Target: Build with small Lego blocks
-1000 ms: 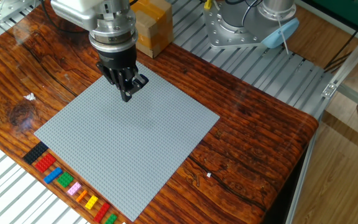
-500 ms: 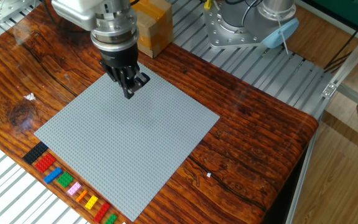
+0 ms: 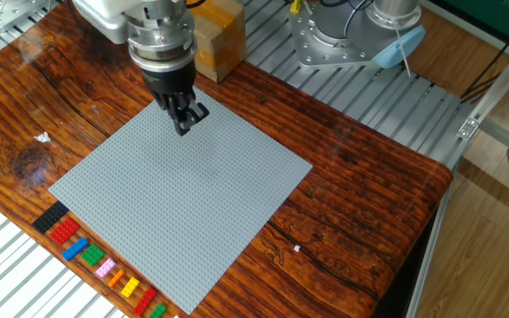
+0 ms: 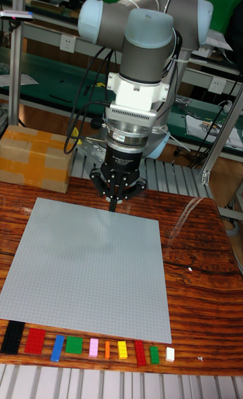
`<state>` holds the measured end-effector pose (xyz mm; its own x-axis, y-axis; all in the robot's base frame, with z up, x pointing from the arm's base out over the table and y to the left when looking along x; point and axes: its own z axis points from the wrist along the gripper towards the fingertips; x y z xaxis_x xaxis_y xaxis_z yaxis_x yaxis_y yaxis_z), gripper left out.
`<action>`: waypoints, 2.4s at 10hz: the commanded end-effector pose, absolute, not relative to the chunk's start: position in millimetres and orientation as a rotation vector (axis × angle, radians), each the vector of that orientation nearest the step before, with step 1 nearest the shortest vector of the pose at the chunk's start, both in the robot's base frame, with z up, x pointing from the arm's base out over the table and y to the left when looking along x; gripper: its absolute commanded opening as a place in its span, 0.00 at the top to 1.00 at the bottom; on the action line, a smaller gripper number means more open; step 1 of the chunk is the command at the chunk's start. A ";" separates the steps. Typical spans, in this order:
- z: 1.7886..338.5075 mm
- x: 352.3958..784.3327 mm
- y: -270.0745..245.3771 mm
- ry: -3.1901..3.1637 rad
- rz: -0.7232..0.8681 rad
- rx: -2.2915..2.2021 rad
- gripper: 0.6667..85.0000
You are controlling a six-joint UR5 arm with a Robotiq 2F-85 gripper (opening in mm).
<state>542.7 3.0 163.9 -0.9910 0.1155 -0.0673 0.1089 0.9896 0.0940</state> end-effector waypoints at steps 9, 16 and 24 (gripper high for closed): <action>141.9 622.9 -38.2 3.016 0.113 0.050 1.00; 143.4 631.2 -35.1 2.974 0.152 0.325 1.00; 140.4 666.4 -60.5 2.982 0.254 -0.076 1.00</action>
